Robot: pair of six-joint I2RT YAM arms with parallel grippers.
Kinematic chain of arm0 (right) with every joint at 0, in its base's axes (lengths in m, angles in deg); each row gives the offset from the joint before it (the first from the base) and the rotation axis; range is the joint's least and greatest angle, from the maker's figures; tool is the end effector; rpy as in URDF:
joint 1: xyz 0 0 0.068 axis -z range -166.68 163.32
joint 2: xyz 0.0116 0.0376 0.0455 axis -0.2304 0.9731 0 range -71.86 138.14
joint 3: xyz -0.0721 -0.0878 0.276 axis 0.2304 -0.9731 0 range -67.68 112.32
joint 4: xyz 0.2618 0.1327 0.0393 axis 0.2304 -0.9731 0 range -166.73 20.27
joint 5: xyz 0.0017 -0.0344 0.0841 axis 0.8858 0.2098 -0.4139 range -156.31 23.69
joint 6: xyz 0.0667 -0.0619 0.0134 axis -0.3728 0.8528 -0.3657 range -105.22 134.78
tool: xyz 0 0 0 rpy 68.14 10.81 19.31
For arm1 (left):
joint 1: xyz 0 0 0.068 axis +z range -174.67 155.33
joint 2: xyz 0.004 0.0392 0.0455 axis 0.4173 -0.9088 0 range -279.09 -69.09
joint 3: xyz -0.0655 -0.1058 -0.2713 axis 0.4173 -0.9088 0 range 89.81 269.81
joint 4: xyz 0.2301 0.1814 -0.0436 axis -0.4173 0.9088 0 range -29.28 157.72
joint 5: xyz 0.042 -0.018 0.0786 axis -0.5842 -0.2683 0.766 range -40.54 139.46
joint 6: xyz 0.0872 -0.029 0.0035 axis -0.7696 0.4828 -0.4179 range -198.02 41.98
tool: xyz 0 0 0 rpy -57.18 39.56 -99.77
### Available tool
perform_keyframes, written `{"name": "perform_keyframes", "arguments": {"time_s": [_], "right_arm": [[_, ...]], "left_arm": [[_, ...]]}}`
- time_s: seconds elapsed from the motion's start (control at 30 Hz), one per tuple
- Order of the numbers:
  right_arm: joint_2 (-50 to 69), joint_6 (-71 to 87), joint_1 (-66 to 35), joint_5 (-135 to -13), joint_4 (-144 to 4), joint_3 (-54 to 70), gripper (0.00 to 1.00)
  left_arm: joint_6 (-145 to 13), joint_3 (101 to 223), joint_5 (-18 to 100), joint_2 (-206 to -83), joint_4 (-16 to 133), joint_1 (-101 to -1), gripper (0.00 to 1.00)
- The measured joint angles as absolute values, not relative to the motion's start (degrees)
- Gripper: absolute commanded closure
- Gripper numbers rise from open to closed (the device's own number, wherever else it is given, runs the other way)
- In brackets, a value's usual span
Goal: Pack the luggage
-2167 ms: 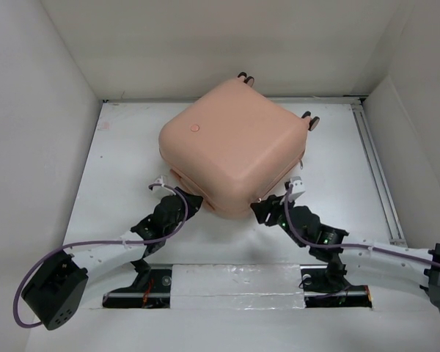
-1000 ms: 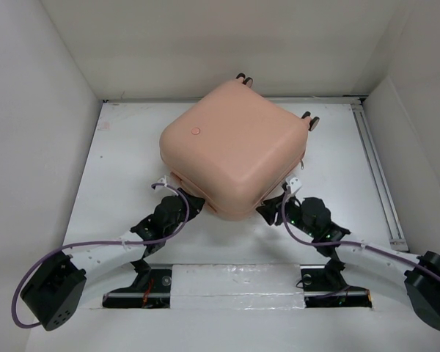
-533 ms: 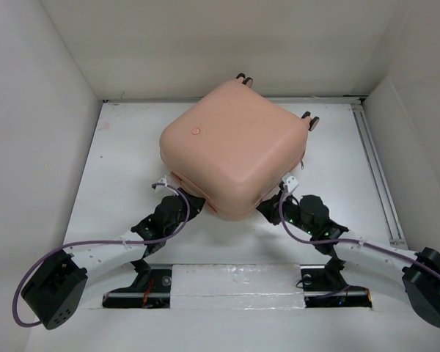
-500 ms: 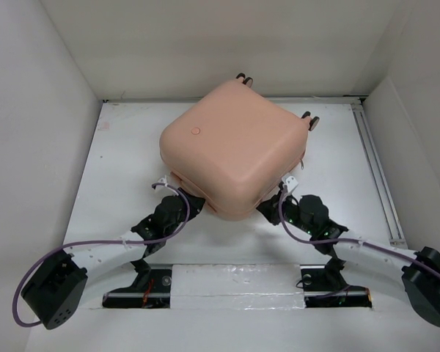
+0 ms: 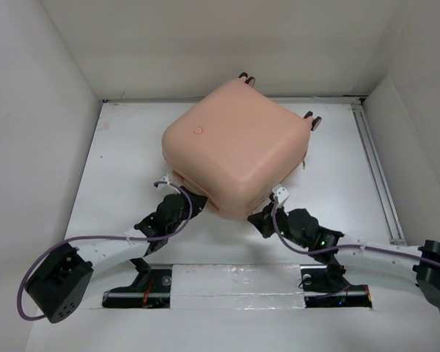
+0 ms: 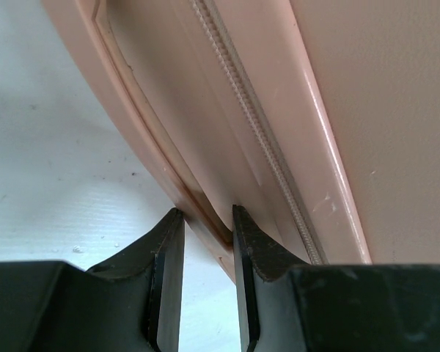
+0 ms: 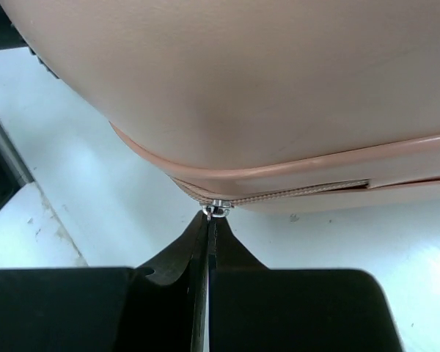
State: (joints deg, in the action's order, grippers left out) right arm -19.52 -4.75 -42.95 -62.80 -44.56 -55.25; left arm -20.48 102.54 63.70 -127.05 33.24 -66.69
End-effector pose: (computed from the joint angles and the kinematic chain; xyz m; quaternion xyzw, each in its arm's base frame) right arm 0.1421 0.2037 0.1689 -0.2317 0.7571 0.3558 0.4965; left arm 0.2021 -0.1547 0.1549 -0.1806 0.7843 -0.3821 0.4542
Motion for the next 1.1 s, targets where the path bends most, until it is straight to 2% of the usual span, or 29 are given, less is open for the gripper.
{"name": "perform_keyframes", "arguments": {"time_s": [0.23, 0.53, 0.7, 1.03, 1.07, 1.1], "right_arm": [[-14.80, -10.91, -53.96, -48.84, -55.08, -47.56, 1.00], [5.77, -14.39, -61.70, -35.35, -62.55, -29.27, 1.00], [9.26, -12.77, -63.25, -30.50, -67.84, -24.20, 1.00], [20.65, -6.85, -61.02, -29.23, -71.29, -11.58, 1.00], [20.76, -6.61, -61.05, -29.25, -71.25, -11.41, 1.00], [20.59, -6.56, -61.07, -29.32, -71.23, -11.41, 0.98]], "left_arm": [[-20.37, 103.81, 63.54, -129.71, 32.10, -66.66, 1.00], [-18.80, 104.51, 70.95, -132.79, 29.63, -71.54, 1.00], [-18.32, 104.44, 71.67, -132.71, 29.59, -71.91, 1.00], [-17.92, 102.54, 71.67, -129.80, 29.46, -71.91, 1.00], [-18.14, 102.48, 71.96, -128.71, 30.88, -71.91, 0.95], [-18.36, 102.54, 72.00, -127.44, 32.47, -71.95, 0.85]]}}
